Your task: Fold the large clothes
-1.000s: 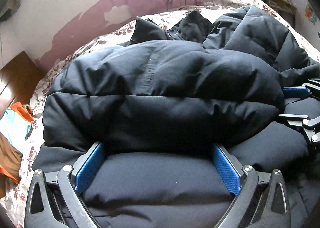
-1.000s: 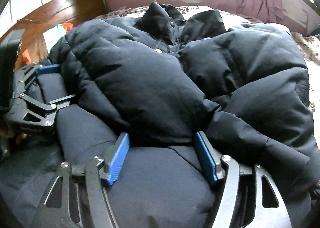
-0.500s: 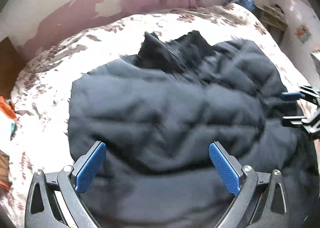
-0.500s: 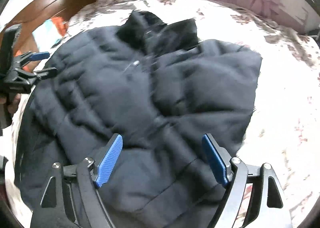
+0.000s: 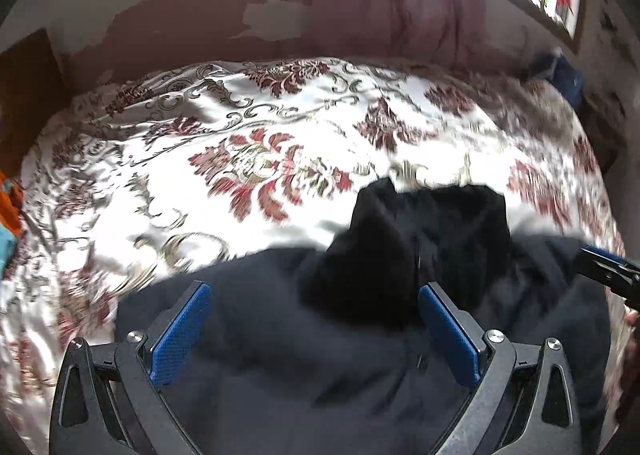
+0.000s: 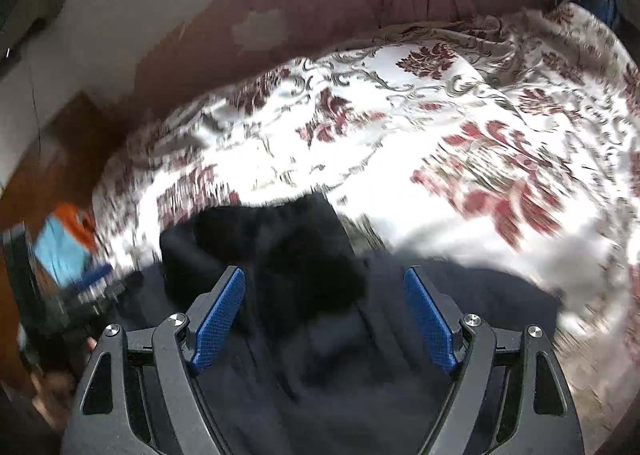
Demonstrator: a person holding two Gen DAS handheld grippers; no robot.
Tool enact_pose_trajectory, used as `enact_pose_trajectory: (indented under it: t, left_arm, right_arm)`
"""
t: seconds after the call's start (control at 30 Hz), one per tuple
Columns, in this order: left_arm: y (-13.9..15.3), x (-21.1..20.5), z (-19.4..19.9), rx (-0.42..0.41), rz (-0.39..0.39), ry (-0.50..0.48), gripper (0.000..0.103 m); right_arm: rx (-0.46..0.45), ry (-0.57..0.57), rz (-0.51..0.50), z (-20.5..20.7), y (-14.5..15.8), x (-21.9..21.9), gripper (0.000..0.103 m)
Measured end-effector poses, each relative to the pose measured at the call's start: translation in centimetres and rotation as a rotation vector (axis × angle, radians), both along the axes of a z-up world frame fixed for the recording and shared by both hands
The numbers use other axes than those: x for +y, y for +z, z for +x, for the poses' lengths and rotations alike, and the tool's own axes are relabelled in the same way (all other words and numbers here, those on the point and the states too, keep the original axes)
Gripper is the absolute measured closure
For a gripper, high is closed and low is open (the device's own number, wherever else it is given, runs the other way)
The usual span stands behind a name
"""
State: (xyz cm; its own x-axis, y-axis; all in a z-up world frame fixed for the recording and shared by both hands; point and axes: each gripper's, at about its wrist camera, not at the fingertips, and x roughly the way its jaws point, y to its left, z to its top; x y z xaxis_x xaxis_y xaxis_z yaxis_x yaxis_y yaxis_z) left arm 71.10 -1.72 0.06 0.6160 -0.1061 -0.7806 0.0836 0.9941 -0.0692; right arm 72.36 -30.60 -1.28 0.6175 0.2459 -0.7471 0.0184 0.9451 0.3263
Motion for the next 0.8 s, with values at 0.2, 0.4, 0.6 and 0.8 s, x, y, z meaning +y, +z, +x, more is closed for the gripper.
enact_pose_trajectory:
  t: [0.2,0.4,0.6,0.8]
  left_arm:
    - [-0.8,-1.2,3.9,-0.057,-0.004,0.081,0.000]
    - [-2.3,-1.6,6.3,-0.053,-0.034,0.108,0.034]
    - [-2.6,-2.3,5.9,-0.043,-0.103,-0.018,0.097]
    - [0.1,-0.6,2.4,-0.058,-0.067,-0.006,0.098]
  right_arm:
    - [0.010,-0.046,-0.062,4.6,-2.3,2.8,0.051]
    - [0.043,-0.029,-0.075,6.6,-4.5,3.8,0.063]
    - [-0.006,-0.004,-0.097,4.8,-2.9,2.8,0.093]
    - [-0.090,0.084,-0.186,-0.5,0.5,0.4,0.098]
